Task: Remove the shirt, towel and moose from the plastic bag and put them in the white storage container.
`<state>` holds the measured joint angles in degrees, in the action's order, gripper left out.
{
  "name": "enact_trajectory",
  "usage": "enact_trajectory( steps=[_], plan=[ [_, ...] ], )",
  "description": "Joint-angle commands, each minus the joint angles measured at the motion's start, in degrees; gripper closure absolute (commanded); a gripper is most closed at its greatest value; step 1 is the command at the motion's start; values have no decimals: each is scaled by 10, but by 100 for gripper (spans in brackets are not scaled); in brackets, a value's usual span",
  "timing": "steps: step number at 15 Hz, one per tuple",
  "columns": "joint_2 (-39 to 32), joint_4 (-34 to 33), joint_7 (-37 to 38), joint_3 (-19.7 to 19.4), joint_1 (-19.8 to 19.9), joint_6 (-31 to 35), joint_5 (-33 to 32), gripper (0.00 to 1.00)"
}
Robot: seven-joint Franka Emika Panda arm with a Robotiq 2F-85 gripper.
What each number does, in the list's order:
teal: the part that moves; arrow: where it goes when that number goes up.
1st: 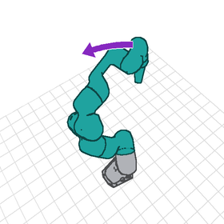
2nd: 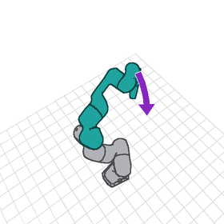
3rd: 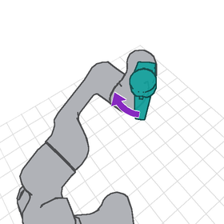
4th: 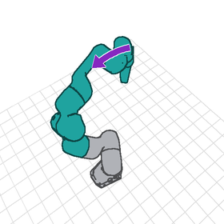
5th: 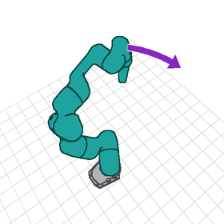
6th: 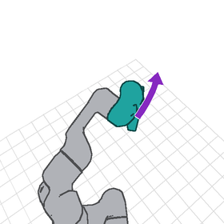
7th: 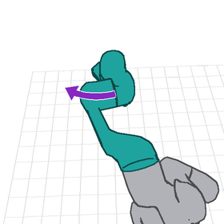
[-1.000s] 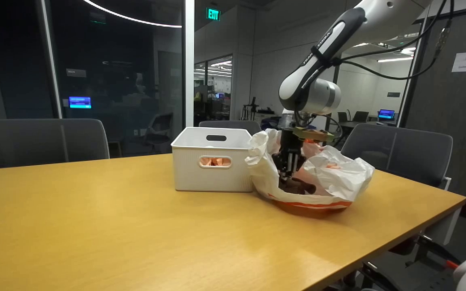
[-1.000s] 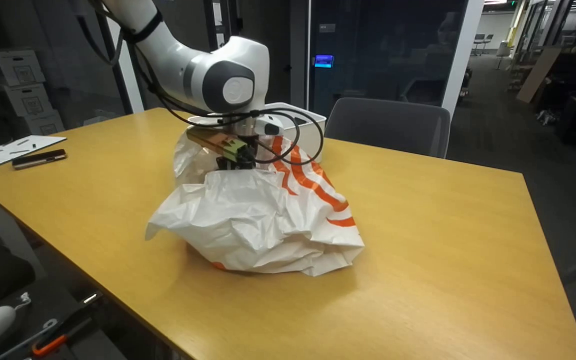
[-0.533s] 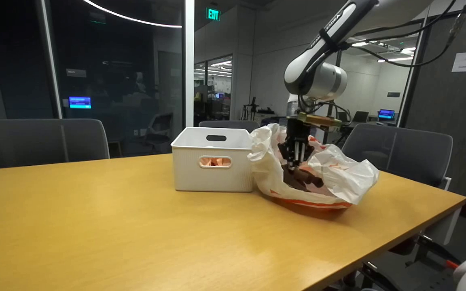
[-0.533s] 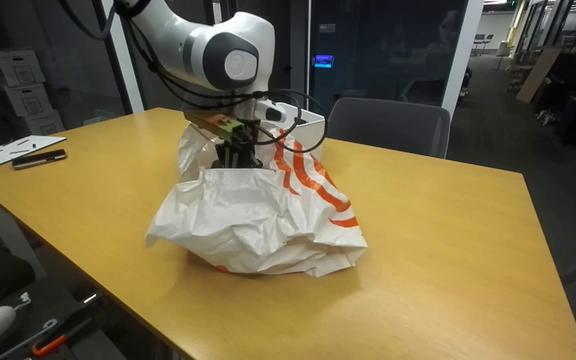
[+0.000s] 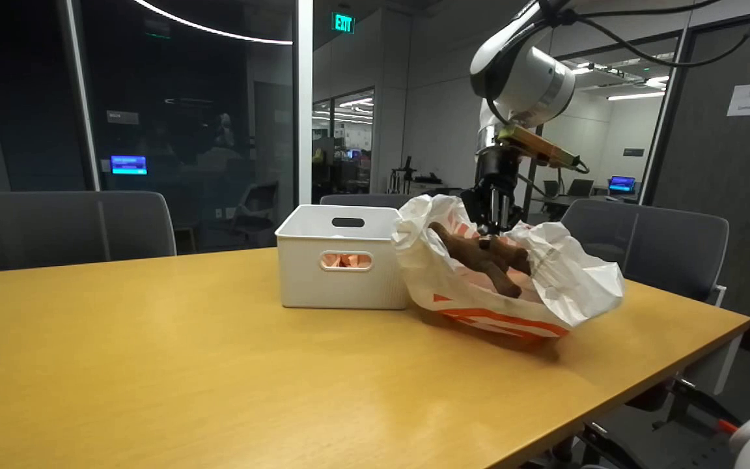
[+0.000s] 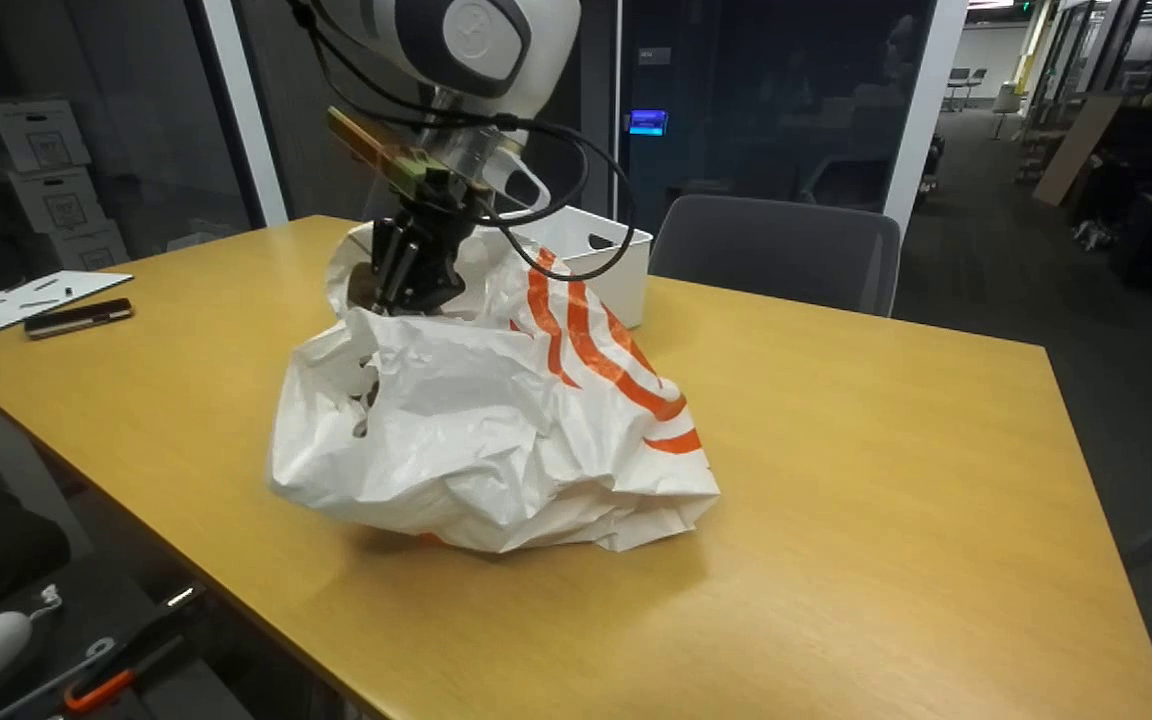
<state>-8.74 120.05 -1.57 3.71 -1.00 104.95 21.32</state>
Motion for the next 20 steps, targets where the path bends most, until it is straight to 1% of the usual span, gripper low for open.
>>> enact_trajectory(
  steps=[1, 3, 5, 7, 11, 12, 13, 14, 16, 19, 20],
  plan=[
    [18, -3, -66, -9, 17, -2, 63, 94],
    [29, 5, -102, -13, 25, 19, 100, 94],
    [34, 7, -112, -19, 30, 32, 124, 93],
    [35, 8, -76, -27, 32, 49, 137, 92],
    [45, 29, -76, -30, 28, 147, 167, 93],
    [49, 37, -71, -28, 24, 178, 157, 92],
    [52, 42, -68, -27, 22, 188, 149, 92],
    [59, 48, -63, -27, 21, 190, 135, 91],
    [74, 58, -39, -28, 20, 165, 112, 91],
    [119, 85, -10, -26, 15, 136, 82, 91],
    [137, 95, -7, -26, 13, 136, 73, 91]
  ],
)
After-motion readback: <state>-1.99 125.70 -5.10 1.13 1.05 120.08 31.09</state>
